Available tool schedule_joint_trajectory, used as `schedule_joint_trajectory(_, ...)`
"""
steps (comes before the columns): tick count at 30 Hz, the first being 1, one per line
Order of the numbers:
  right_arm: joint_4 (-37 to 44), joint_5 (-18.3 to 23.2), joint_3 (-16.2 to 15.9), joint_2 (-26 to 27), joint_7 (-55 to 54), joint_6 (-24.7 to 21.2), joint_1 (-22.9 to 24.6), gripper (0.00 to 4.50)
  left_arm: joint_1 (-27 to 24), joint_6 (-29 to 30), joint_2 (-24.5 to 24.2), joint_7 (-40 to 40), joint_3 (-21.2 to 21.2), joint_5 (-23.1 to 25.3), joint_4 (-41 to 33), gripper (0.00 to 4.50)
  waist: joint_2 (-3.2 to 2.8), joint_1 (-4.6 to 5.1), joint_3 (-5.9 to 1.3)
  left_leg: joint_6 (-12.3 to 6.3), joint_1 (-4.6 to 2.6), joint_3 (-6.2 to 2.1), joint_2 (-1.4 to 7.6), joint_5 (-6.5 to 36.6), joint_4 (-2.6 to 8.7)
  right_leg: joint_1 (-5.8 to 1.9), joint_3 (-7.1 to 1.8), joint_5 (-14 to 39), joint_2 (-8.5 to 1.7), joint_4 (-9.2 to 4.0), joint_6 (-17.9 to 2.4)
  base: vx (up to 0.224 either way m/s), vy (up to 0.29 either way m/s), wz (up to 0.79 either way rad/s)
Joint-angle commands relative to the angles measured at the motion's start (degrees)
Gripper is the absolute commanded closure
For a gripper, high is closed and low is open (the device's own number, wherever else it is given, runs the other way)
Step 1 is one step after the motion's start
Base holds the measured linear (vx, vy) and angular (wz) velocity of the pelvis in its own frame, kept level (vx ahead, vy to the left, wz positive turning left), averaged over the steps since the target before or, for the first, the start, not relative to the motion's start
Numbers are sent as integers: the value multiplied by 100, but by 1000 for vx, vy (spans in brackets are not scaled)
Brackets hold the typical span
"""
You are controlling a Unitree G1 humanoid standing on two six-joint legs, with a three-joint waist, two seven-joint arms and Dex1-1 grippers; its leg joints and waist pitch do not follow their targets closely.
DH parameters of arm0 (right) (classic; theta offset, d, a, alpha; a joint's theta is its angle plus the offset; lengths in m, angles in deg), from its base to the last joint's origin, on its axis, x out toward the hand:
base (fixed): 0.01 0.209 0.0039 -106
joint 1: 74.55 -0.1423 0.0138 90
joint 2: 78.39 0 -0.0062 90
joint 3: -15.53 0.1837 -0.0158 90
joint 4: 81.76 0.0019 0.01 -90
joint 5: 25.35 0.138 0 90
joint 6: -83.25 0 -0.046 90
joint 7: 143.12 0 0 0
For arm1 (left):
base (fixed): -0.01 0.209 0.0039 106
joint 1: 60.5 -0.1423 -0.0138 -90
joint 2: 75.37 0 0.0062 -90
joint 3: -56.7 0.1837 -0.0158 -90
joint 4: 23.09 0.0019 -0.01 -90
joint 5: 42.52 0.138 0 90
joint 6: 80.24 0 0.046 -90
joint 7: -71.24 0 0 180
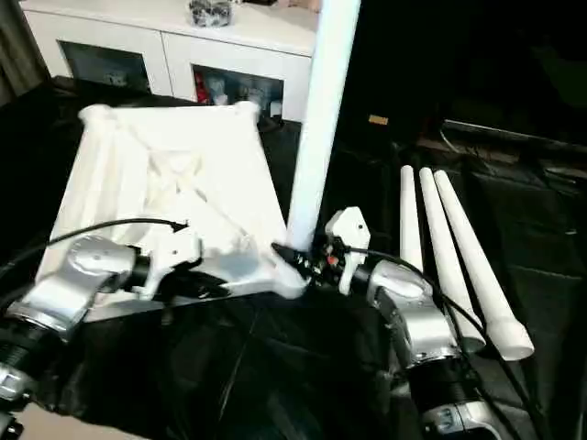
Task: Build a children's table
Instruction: Insert table leg to table base
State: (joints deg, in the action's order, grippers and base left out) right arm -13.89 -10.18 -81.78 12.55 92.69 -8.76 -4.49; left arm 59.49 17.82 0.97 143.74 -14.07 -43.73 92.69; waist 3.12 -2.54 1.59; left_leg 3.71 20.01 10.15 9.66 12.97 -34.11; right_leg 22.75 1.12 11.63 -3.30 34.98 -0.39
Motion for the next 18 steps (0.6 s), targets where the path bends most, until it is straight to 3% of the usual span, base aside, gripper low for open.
schedule_joint_trajectory(1, -527, -276, -639, -5, 296, -448, 323, 264, 204, -147, 94, 168, 171, -74, -69, 450, -106, 6, -200, -223, -14, -112, 367, 830, 490, -226, -231, 332, -460, -355, -1475, 0, 0, 0)
schedule_joint_trajectory(5, -515, -249, -668, -27, 541, -454, 346, 264, 275, -210, 99, 98, 72, -22, 130, 450, -106, -14, -198, -211, -40, -103, 370, 927, 488, -234, -230, 365, -469, -367, -1531, 0, 0, 0)
schedule_joint_trajectory(9, -555, -252, -636, -3, 544, -446, 331, 264, 297, -244, 120, -24, 4, 18, 216, 450, -108, -48, -177, -100, -57, -105, 386, 1179, 512, -218, -232, 843, -482, -411, -1451, 0, 0, 0)
schedule_joint_trajectory(11, -908, -365, -396, 206, -104, -278, 155, 264, 272, -135, 250, -472, -148, 54, 227, 450, -101, -48, -165, -39, -60, -116, 397, 1310, 528, -204, -227, 1092, -494, -430, -1426, 0, 0, 0)
schedule_joint_trajectory(13, -1386, -563, -112, 411, -1024, -132, -123, 264, 243, 161, 396, -932, -257, 102, 99, 450, -105, -9, -115, 190, -99, -134, 392, 1798, 547, -139, -231, 2055, -526, -502, -1273, 0, 0, 0)
schedule_joint_trajectory(15, -1696, -616, 85, 536, -1599, -87, -319, 264, 179, 503, 572, -1218, -347, 45, -139, 450, -95, 28, -99, 271, -68, -197, 385, 1955, 582, -164, -227, 2630, -540, -537, -1035, 0, 0, 0)
schedule_joint_trajectory(18, -1935, -638, 239, 663, -2075, -63, -493, 264, 98, 903, 779, -1519, -417, 4, -453, 450, -91, 82, -112, 274, -81, -185, 391, 1976, 574, -136, -235, 2507, -522, -540, -1012, 0, 0, 0)
